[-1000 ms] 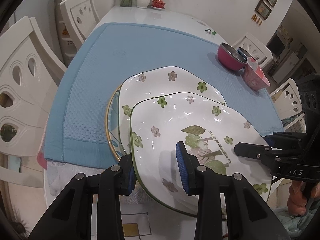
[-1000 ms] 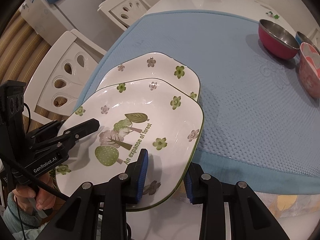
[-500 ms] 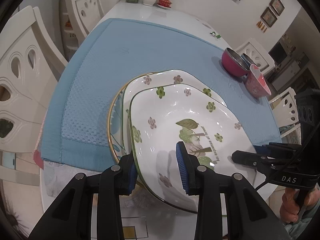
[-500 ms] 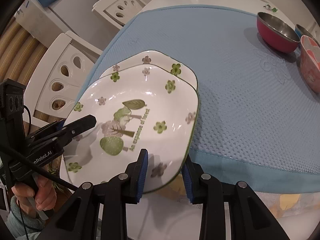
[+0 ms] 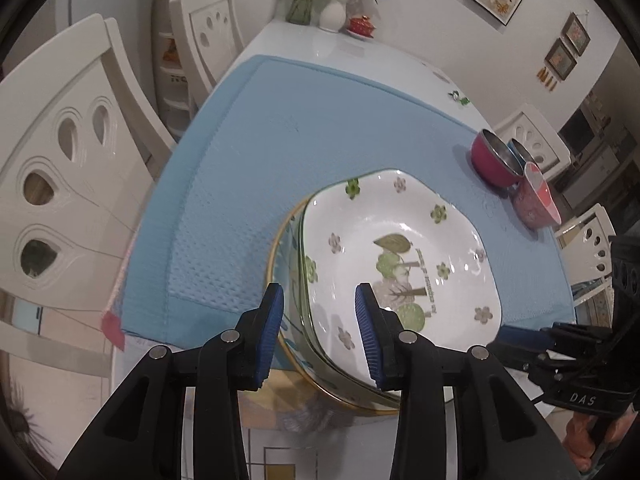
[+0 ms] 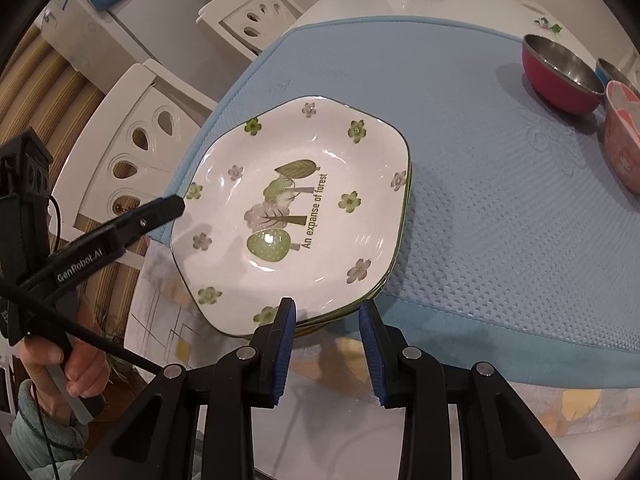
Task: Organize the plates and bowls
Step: 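Lower the green-leaf plate onto the stack with both grippers, then open both grippers and raise them off the plate stack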
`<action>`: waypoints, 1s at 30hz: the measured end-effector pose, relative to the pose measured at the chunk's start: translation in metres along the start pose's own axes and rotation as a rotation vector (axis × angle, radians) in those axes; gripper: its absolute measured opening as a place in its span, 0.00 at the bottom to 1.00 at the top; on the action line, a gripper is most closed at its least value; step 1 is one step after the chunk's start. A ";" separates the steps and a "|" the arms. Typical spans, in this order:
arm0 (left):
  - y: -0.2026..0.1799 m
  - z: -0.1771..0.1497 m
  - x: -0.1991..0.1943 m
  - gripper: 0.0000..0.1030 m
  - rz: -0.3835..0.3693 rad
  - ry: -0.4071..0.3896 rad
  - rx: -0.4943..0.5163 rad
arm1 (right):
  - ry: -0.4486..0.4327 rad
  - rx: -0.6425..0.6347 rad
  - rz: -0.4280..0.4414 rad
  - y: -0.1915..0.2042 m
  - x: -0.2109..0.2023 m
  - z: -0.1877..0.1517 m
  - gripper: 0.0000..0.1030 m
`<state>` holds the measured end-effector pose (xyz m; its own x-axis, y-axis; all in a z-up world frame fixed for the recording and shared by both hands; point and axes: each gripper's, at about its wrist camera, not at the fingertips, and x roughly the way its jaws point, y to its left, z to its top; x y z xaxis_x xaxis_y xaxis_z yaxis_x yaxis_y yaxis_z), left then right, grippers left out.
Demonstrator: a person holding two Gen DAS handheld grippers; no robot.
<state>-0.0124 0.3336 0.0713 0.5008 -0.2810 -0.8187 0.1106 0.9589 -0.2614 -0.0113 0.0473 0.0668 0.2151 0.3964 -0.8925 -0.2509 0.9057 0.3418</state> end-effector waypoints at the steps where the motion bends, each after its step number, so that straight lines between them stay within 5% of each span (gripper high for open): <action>1: 0.000 0.001 -0.001 0.33 0.002 -0.004 -0.002 | -0.001 0.002 0.000 0.002 0.001 0.000 0.32; 30: -0.043 0.014 -0.002 0.35 -0.045 -0.008 0.072 | -0.026 0.161 -0.010 -0.044 -0.036 -0.016 0.32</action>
<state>-0.0061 0.2929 0.0911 0.5012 -0.3235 -0.8026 0.1941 0.9459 -0.2601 -0.0233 -0.0093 0.0790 0.2415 0.3891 -0.8890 -0.0945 0.9212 0.3775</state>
